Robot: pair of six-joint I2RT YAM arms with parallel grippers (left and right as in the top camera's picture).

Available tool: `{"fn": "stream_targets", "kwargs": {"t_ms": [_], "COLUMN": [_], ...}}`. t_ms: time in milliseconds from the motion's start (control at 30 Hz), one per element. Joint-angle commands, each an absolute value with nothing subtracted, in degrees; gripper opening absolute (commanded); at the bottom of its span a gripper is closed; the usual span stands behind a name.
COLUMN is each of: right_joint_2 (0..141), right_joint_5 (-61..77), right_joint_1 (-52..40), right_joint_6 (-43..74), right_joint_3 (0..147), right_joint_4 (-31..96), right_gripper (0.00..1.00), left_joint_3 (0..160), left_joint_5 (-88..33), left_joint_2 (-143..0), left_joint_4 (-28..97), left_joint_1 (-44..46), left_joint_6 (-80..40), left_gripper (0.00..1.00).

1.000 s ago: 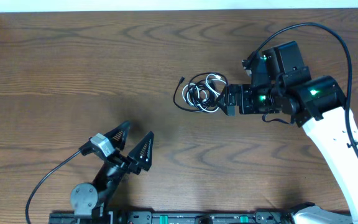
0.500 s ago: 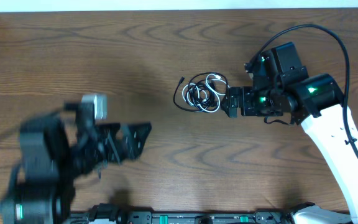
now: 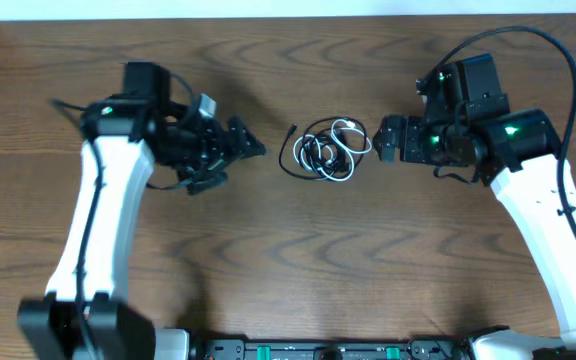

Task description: Untangle cables

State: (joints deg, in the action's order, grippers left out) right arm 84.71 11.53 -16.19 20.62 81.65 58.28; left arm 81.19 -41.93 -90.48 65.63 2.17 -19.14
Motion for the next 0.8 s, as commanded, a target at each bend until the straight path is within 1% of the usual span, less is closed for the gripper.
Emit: {"fn": "stream_targets", "kwargs": {"t_ms": [0,133,167,200,233,400,500,633,733,767], "right_joint_2": [88.7,94.8,96.2,98.7,100.1,107.9,111.5,115.0,118.4,119.2], "right_joint_5": [10.9,12.5,12.7,13.7,14.7,21.2,21.6,21.9,22.2,22.2], "right_joint_1": [-16.6,-16.6,-16.6,-16.6,-16.6,-16.6,-16.6,-16.8,-18.1,-18.5], "right_joint_6": [20.1,19.7,19.7,19.6,19.6,15.4,12.2,10.4,8.0,7.6], "right_joint_3": [81.0,80.8,80.8,80.8,80.8,80.8,80.8,80.8,80.8,80.8], "right_joint_4": [56.9,50.9,49.9,48.8,48.2,43.5,40.6,37.9,36.6,36.4], "right_gripper": [0.97,0.98,0.8,0.58,0.55,0.57,0.51,0.51,0.56,0.55], "left_joint_3": [81.8,81.8,81.8,81.8,81.8,81.8,81.7,81.6,81.5,81.5], "left_joint_5": [-42.4,-42.4,-42.4,-42.4,-42.4,-40.8,-34.8,-31.2,-30.7,-30.7], "left_joint_2": [-98.8,-106.6,-107.8,-109.4,-110.5,-113.4,-113.5,-113.5,-113.5,-113.5], "left_joint_4": [64.1,60.3,59.7,58.9,59.0,59.0,59.1,59.4,59.4,59.4], "left_joint_1": [5.4,7.6,7.9,8.4,8.7,9.6,10.1,10.1,10.1,10.1], "left_joint_6": [-20.3,-20.3,-20.3,-20.3,-20.3,-20.0,-20.1,-20.1,-20.1,-20.1], "left_gripper": [0.98,0.98,0.98,0.98,0.98,0.98,0.98,0.98,0.98,0.98]}}
